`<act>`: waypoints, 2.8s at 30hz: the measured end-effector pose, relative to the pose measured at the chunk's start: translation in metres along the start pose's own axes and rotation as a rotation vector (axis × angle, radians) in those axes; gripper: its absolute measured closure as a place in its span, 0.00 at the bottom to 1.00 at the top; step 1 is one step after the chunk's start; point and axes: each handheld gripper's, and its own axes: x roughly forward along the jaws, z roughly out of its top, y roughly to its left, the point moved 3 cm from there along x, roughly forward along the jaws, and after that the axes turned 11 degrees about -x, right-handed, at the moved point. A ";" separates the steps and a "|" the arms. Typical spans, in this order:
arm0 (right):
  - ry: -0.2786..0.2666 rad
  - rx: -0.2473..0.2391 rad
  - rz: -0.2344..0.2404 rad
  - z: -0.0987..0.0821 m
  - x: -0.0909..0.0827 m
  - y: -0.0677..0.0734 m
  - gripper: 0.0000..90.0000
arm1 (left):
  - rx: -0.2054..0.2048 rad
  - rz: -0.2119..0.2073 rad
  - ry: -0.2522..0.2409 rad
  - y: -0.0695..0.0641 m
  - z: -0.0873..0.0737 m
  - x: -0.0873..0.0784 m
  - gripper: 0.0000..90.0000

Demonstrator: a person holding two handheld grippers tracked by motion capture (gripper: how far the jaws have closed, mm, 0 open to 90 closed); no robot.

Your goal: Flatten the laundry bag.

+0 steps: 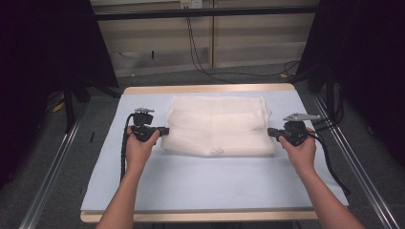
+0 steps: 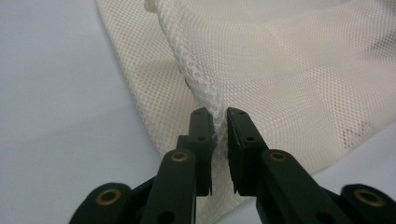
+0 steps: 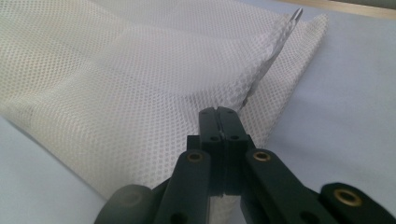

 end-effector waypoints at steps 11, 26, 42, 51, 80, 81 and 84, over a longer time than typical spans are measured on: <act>-0.013 0.032 0.052 -0.030 -0.031 -0.001 1.00 | -0.016 -0.061 -0.010 0.006 -0.032 -0.016 0.92; 0.020 0.020 0.070 -0.056 -0.042 0.020 0.89 | -0.003 -0.084 0.048 0.011 -0.068 -0.020 0.92; -0.006 0.179 0.014 -0.011 -0.003 -0.006 0.61 | 0.028 -0.061 0.061 0.011 -0.068 -0.015 0.92; -0.025 0.085 0.050 -0.008 -0.006 0.000 1.00 | 0.027 -0.064 0.053 0.009 -0.069 -0.016 0.92; -0.039 -0.028 0.155 -0.039 -0.037 0.028 1.00 | -0.007 -0.052 0.035 0.001 -0.023 0.002 0.51; -0.041 -0.027 0.157 -0.039 -0.036 0.028 1.00 | 0.004 -0.056 0.033 0.000 -0.021 0.004 0.54; -0.041 -0.026 0.160 -0.039 -0.036 0.028 1.00 | 0.014 -0.042 0.039 -0.004 -0.020 0.005 0.79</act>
